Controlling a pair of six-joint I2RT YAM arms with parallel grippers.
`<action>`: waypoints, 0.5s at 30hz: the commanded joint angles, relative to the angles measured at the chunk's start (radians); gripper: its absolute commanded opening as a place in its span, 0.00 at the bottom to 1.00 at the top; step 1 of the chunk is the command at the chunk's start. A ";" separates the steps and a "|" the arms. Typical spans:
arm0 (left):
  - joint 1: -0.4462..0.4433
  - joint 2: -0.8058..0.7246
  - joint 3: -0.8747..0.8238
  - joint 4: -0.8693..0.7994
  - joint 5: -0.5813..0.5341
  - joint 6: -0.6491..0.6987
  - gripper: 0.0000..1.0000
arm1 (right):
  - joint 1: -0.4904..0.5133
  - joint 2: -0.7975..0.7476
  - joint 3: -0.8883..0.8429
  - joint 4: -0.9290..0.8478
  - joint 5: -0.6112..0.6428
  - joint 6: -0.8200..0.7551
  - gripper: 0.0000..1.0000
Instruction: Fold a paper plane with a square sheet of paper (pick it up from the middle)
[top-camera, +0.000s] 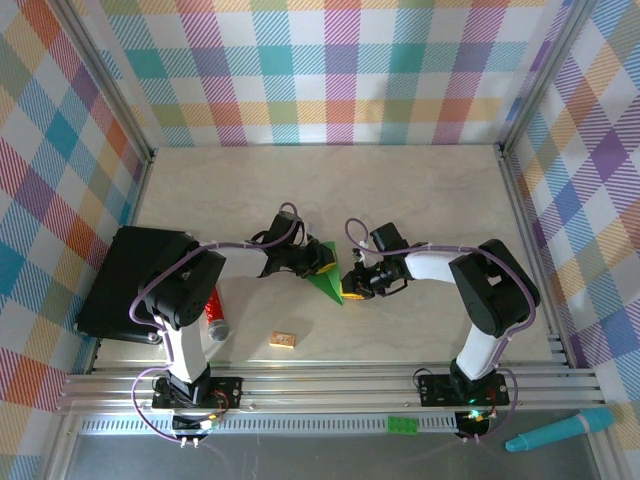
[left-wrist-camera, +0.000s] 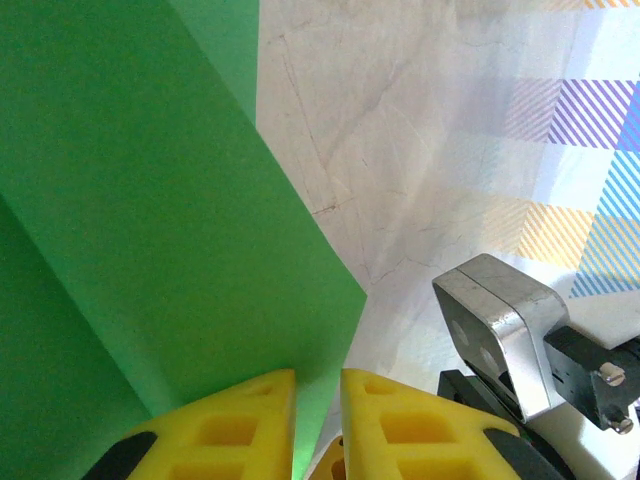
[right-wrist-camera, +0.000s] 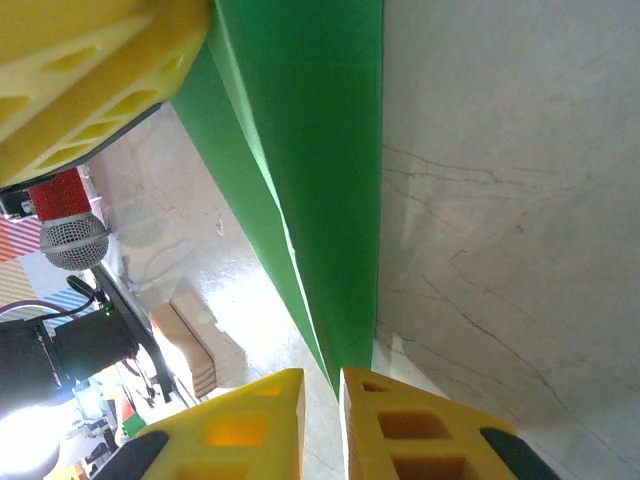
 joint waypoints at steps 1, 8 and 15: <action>-0.010 0.009 0.026 -0.034 0.025 0.021 0.19 | 0.007 0.006 -0.013 -0.013 -0.016 -0.022 0.18; -0.012 0.013 0.027 -0.039 0.023 0.024 0.19 | 0.017 0.022 -0.011 -0.012 -0.019 -0.022 0.18; -0.015 0.019 0.029 -0.037 0.024 0.024 0.19 | 0.023 0.039 -0.009 -0.012 -0.019 -0.025 0.18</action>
